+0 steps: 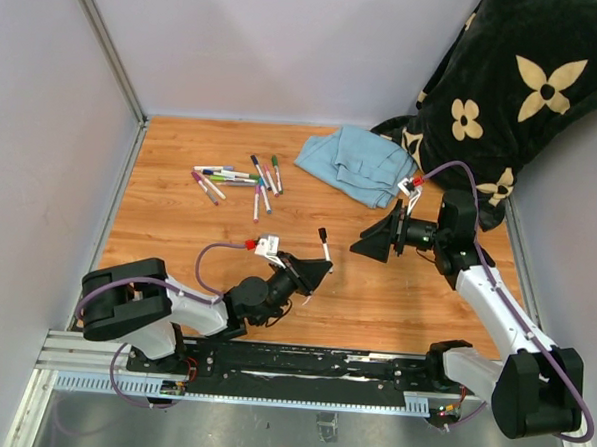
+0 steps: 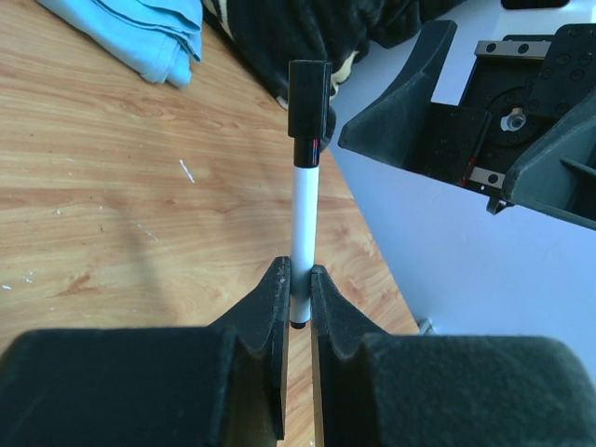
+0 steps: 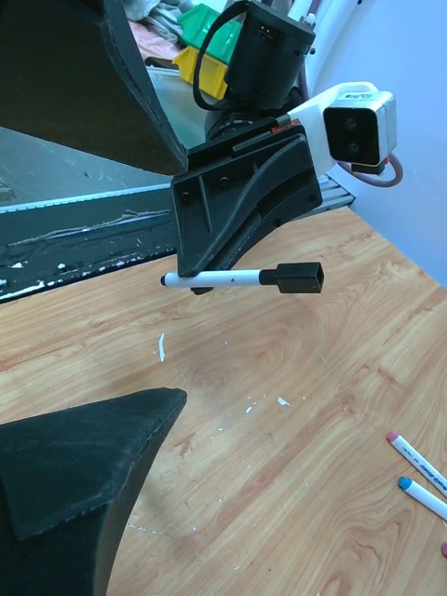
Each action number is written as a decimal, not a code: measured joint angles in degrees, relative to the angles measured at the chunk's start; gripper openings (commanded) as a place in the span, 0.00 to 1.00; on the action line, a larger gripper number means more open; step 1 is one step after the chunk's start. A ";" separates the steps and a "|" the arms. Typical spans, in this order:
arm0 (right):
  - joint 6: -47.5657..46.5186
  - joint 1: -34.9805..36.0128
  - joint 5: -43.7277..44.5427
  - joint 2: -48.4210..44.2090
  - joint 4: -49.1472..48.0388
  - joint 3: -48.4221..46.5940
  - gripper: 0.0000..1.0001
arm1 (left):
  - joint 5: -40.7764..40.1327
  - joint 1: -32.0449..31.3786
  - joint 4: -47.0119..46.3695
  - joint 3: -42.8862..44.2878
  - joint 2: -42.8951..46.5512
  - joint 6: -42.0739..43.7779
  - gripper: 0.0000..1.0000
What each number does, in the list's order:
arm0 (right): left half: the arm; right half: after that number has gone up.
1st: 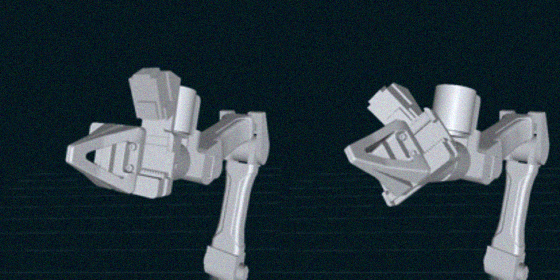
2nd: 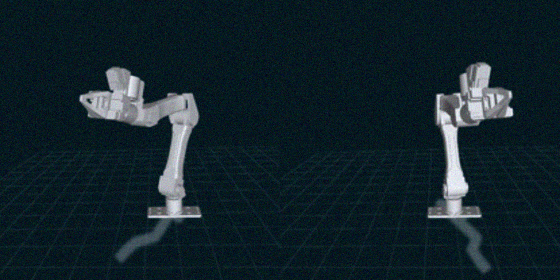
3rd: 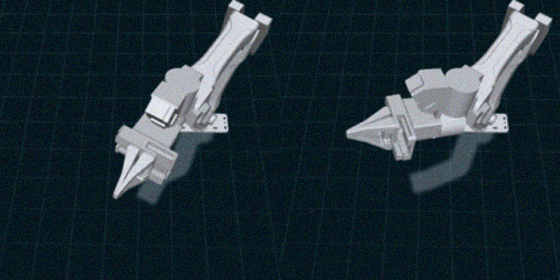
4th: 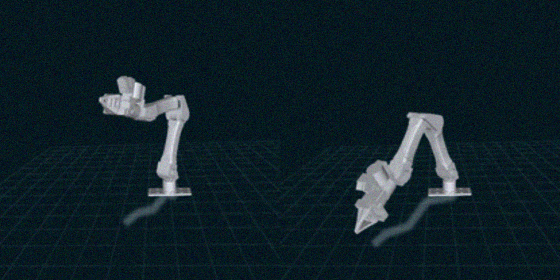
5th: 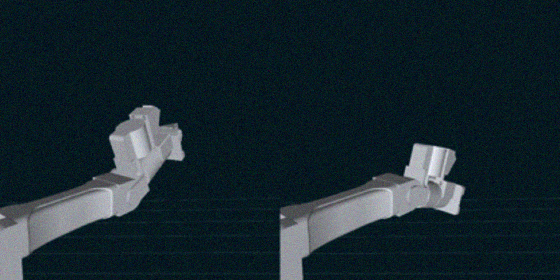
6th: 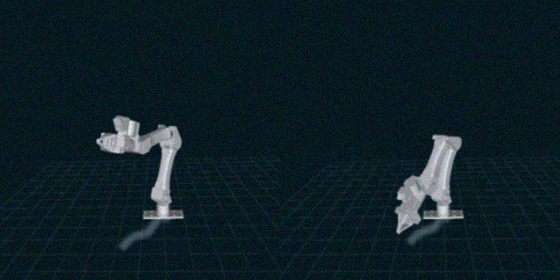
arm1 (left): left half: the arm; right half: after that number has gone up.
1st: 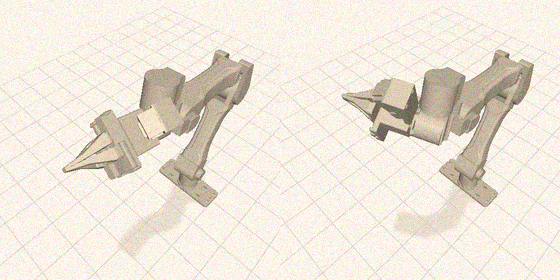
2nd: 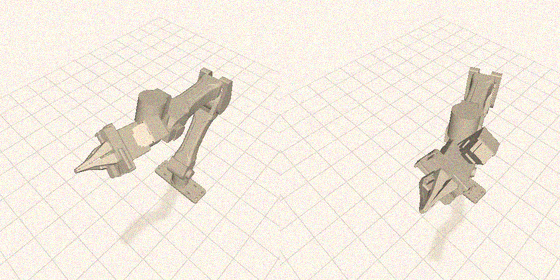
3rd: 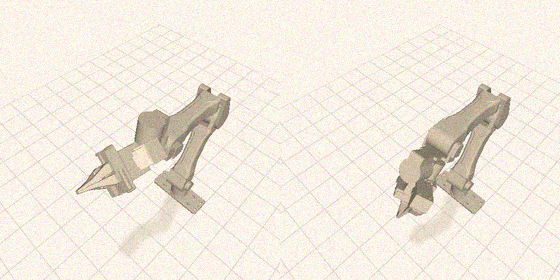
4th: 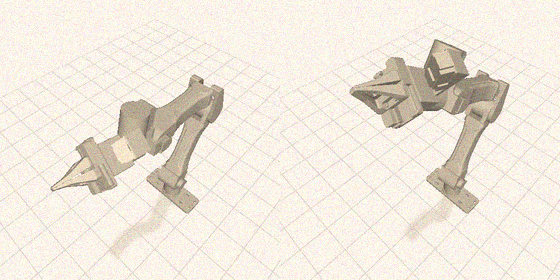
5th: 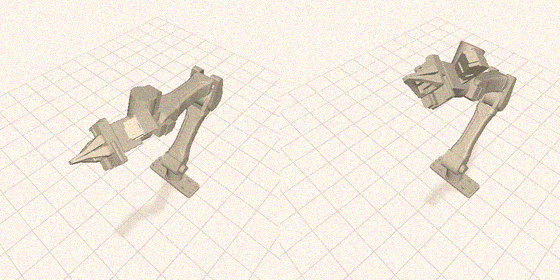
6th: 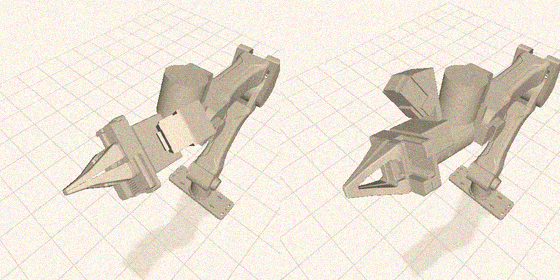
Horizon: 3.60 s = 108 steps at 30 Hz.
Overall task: Open the pen caps
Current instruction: Pick up the pen from the center of the board, then open the pen cap from the pen.
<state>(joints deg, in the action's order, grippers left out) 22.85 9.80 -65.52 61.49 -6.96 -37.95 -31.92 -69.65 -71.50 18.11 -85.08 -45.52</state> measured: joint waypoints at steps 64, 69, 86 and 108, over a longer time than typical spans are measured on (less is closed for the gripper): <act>0.68 6.71 6.62 1.20 -1.57 3.21 0.03 | 0.87 -2.03 4.35 12.26 -7.85 -5.01 0.02; -0.24 6.93 6.38 1.22 -0.46 3.06 0.01 | 1.60 -2.12 2.51 10.99 -7.85 -4.96 0.29; -9.92 6.08 3.04 1.20 6.56 0.37 0.01 | 5.60 -2.12 -12.20 -2.60 1.36 5.55 0.74; -25.83 4.90 -3.63 1.14 17.07 -2.67 0.05 | 5.62 -0.68 0.11 -9.33 33.24 16.15 0.99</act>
<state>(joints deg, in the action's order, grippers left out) -2.98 14.70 -69.14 62.63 10.11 -40.62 -26.30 -70.32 -71.40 8.78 -51.83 -29.36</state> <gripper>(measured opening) 0.100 0.992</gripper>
